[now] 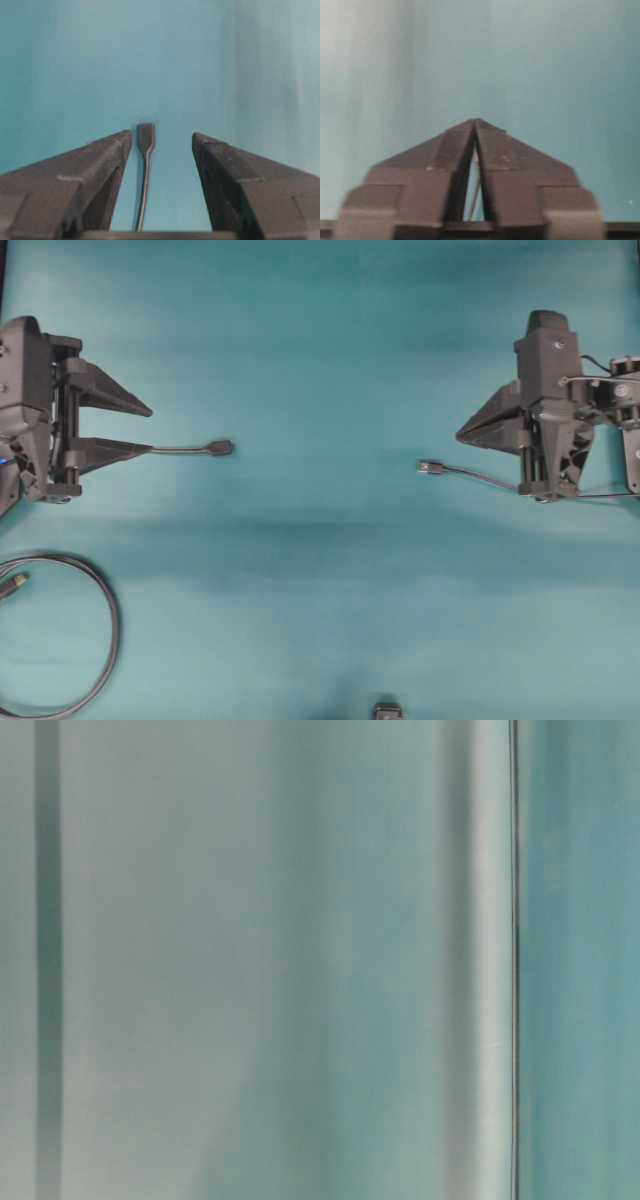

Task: Insert the USB using both arms.
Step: 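Lower left gripper around the USB socket end, right around the USB-A plug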

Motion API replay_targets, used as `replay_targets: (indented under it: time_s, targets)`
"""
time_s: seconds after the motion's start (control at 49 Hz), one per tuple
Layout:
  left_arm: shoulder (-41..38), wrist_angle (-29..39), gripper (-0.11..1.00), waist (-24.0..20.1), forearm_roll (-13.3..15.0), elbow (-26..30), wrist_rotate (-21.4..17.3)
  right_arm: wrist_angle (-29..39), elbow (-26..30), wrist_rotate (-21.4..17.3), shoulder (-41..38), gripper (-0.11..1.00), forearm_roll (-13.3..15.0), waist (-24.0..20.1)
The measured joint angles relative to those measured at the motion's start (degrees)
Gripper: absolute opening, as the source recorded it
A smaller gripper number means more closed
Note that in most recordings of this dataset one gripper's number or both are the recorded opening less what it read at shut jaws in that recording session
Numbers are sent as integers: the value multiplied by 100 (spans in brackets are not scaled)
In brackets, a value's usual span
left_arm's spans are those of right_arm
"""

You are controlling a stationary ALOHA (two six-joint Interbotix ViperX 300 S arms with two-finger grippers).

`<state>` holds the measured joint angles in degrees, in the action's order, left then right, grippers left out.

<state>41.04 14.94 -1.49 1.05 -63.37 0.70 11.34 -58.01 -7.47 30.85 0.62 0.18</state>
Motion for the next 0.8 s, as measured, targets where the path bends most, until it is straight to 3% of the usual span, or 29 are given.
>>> replay_targets:
  time_s: [0.122,0.224,0.571,0.796]
  targets:
    - [0,-202,69,0,9,-185,0,-141,-18,-193,-79,47,0,0]
    - [-35,-334,69,9,9,-352,0,-193,-97,-369,-141,61,0,0]
    - [-378,-413,69,-79,9,-475,0,-352,-167,-457,-624,58,0,0]
    - [-598,-431,79,-149,9,-466,0,-387,-105,-492,-1213,58,0,0]
